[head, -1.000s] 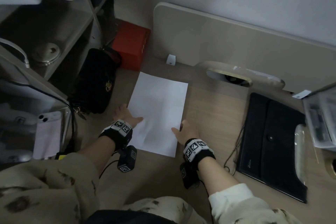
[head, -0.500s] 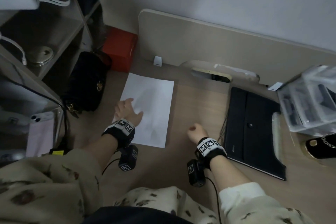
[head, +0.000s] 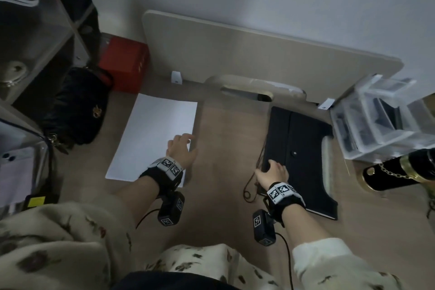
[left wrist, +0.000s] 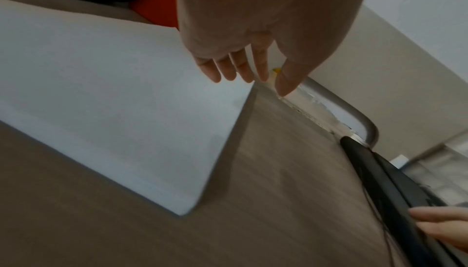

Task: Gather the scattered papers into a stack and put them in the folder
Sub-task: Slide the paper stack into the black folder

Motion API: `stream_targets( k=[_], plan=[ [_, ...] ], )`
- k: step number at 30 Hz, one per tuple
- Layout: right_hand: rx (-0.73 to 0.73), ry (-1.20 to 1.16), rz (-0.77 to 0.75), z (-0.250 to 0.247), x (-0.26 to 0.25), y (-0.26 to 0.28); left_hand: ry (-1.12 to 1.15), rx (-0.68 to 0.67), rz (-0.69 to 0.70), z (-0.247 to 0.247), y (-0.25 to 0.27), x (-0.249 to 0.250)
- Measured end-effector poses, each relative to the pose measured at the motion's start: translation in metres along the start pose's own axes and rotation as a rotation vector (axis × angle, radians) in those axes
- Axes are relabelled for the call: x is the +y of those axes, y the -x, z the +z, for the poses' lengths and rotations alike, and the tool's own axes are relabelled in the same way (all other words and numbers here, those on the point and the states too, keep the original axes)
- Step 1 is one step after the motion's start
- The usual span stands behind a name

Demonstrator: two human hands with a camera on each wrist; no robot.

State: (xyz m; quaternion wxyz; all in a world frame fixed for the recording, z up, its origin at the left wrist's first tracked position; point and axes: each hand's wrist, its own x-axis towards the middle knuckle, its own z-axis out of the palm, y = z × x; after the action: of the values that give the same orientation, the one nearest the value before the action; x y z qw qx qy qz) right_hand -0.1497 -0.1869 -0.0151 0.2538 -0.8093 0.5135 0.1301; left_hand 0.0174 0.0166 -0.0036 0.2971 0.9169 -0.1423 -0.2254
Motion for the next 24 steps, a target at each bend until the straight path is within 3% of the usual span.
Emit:
stream_targets(
  k=[6, 14, 18, 21, 24],
  plan=[
    [-0.180, 0.095, -0.063, -0.003, 0.029, -0.006, 0.011, -0.090, 0.102, 0.035, -0.001, 0.037],
    [-0.196, 0.067, -0.160, -0.016, 0.028, 0.000, -0.025, -0.358, 0.072, 0.077, 0.002, 0.070],
    [-0.114, -0.065, -0.230, -0.010, 0.023, 0.009, -0.056, -0.484, 0.029, 0.092, 0.004, 0.074],
    [0.043, -0.070, -0.184, -0.010, 0.024, 0.007, -0.073, -0.493, 0.024, 0.096, 0.003, 0.078],
    [-0.047, -0.009, 0.021, -0.014, 0.032, 0.000, -0.044, -0.507, 0.000, 0.097, 0.004, 0.081]
  ],
)
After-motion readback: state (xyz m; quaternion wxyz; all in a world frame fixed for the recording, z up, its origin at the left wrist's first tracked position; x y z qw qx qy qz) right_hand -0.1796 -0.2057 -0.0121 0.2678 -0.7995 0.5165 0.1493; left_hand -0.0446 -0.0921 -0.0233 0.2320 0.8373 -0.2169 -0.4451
